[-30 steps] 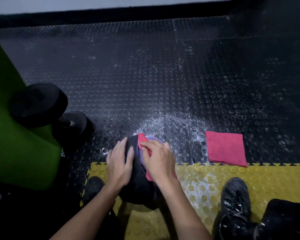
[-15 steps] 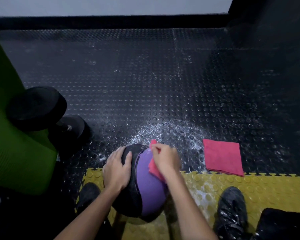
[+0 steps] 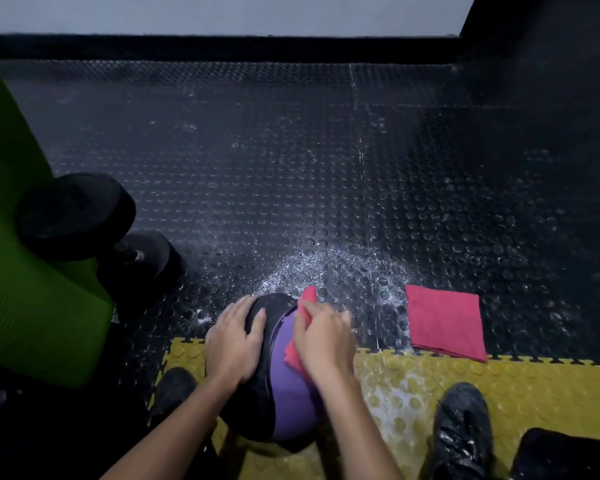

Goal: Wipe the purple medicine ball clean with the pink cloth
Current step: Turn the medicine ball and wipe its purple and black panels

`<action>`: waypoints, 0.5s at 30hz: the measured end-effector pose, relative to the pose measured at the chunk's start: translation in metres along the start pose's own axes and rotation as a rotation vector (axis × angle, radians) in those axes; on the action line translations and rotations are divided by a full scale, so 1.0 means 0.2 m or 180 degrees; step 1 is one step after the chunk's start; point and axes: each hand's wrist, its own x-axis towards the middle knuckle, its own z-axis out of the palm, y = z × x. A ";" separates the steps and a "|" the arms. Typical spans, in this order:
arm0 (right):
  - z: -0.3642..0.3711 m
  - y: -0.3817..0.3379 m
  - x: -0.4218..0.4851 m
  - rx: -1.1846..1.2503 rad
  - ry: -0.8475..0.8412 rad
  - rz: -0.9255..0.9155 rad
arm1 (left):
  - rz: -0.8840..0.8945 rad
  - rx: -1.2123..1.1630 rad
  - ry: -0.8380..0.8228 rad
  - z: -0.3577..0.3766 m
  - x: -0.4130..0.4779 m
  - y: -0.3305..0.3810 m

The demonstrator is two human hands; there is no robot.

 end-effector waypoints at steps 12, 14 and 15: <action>0.02 0.04 0.05 0.0466 0.0024 0.0708 | 0.0199 -0.0118 0.0047 -0.02 0.00 0.01; 0.06 -0.08 -0.07 0.0150 0.0455 0.0012 | 0.0182 -0.0165 0.0045 -0.03 0.01 0.00; 0.07 -0.12 -0.12 0.0142 0.0702 -0.0309 | 0.0177 -0.0209 0.0051 -0.03 0.02 -0.01</action>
